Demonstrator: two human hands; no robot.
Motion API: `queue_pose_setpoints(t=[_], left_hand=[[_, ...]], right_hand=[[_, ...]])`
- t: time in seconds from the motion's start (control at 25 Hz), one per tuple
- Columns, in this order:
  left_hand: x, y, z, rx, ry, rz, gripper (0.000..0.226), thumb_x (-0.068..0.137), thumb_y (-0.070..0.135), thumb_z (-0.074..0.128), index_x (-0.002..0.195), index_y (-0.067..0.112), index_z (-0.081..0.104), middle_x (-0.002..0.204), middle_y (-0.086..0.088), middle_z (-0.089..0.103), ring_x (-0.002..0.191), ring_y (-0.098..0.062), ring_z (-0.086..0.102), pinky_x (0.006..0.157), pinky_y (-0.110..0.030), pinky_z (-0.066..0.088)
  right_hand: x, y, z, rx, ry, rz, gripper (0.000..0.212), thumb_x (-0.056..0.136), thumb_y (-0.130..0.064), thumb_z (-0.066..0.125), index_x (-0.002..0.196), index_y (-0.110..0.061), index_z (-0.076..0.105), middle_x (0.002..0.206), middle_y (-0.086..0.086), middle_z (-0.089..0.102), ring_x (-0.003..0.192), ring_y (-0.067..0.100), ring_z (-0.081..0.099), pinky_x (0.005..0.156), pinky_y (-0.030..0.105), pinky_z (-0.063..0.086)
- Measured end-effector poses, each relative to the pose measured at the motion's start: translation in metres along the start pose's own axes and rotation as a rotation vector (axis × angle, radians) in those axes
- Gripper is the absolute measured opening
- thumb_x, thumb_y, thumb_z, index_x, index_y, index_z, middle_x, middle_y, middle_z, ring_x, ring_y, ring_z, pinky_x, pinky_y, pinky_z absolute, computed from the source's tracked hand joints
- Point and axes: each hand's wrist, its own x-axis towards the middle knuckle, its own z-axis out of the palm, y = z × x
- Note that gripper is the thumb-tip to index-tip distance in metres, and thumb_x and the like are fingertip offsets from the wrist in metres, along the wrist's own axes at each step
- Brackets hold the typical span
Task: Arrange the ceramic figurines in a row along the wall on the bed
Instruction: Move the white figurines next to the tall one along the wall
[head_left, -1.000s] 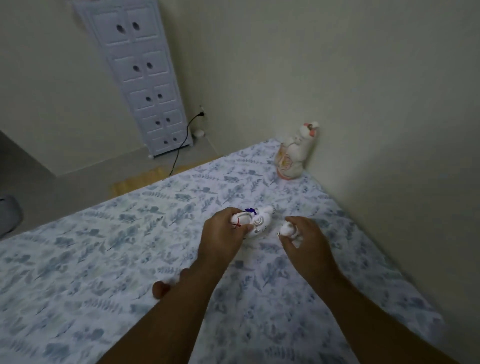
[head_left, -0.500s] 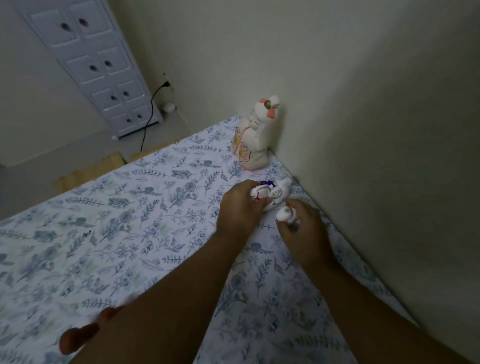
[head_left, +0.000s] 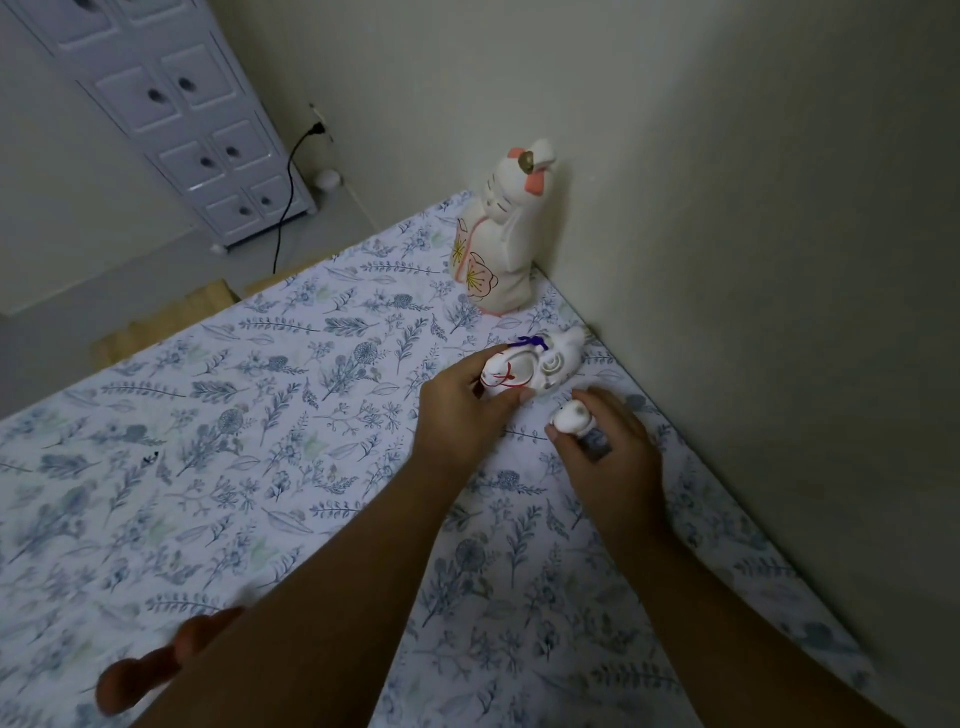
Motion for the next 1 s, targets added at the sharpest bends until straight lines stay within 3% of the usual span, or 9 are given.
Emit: queue_pose_setpoints(t=[0.12,0.36,0.52,0.68,0.76,0.88,1.0], left_hand=[[-0.001,0.000,0.001,-0.007,0.003,0.009,0.045,0.078,0.011,0.087,0.122,0.015,0.075,0.111,0.007,0.079,0.103,0.001,0.072,0.091,-0.017,0.055],[-0.002,-0.003,0.004,-0.026,0.017,-0.005,0.045,0.079,0.011,0.087,0.122,0.014,0.074,0.110,0.005,0.079,0.102,0.001,0.072,0.089,-0.017,0.055],[-0.003,-0.005,0.005,0.006,0.025,-0.004,0.046,0.078,0.014,0.087,0.122,0.016,0.073,0.109,0.007,0.078,0.099,0.003,0.071,0.087,-0.015,0.055],[-0.004,0.001,0.001,0.069,0.003,-0.041,0.055,0.076,0.024,0.089,0.127,0.021,0.070,0.114,0.016,0.073,0.099,0.013,0.066,0.089,-0.007,0.050],[-0.013,0.006,-0.010,0.152,0.013,-0.056,0.065,0.078,0.030,0.087,0.138,0.020,0.063,0.128,0.015,0.066,0.112,0.011,0.059,0.091,0.004,0.036],[-0.045,0.012,-0.037,0.315,0.017,-0.047,0.060,0.092,0.035,0.074,0.146,0.017,0.054,0.147,-0.003,0.058,0.137,-0.016,0.051,0.107,-0.015,0.030],[-0.096,0.015,-0.074,0.420,-0.009,-0.022,0.053,0.103,0.038,0.055,0.150,0.015,0.049,0.155,-0.006,0.049,0.149,-0.021,0.035,0.119,-0.028,0.021]], right_hand=[[-0.005,-0.001,-0.002,0.007,0.000,-0.026,0.039,0.078,-0.016,0.084,0.114,-0.008,0.070,0.116,0.007,0.069,0.107,0.020,0.063,0.087,0.030,0.056],[-0.015,-0.002,-0.005,-0.005,-0.022,-0.074,0.037,0.078,-0.018,0.083,0.111,-0.009,0.071,0.114,0.005,0.069,0.106,0.020,0.064,0.082,0.030,0.057],[-0.016,-0.004,-0.006,0.007,-0.042,-0.056,0.037,0.078,-0.022,0.082,0.111,-0.014,0.069,0.111,-0.001,0.068,0.101,0.010,0.062,0.080,0.010,0.049],[-0.020,-0.009,-0.007,0.033,-0.082,0.076,0.057,0.078,-0.028,0.083,0.129,-0.019,0.060,0.123,-0.005,0.060,0.108,-0.008,0.051,0.084,-0.002,0.036],[-0.024,-0.014,-0.009,-0.003,-0.106,0.086,0.066,0.080,-0.032,0.081,0.138,-0.019,0.052,0.136,-0.001,0.055,0.124,-0.001,0.044,0.096,0.005,0.034],[-0.032,-0.032,-0.013,-0.142,-0.126,0.030,0.068,0.090,-0.037,0.070,0.147,-0.013,0.044,0.155,0.006,0.041,0.145,0.014,0.026,0.114,0.036,0.030],[-0.051,-0.060,-0.009,-0.220,-0.163,-0.130,0.059,0.097,-0.038,0.057,0.148,-0.012,0.043,0.155,0.004,0.041,0.145,0.014,0.026,0.117,0.037,0.026]])
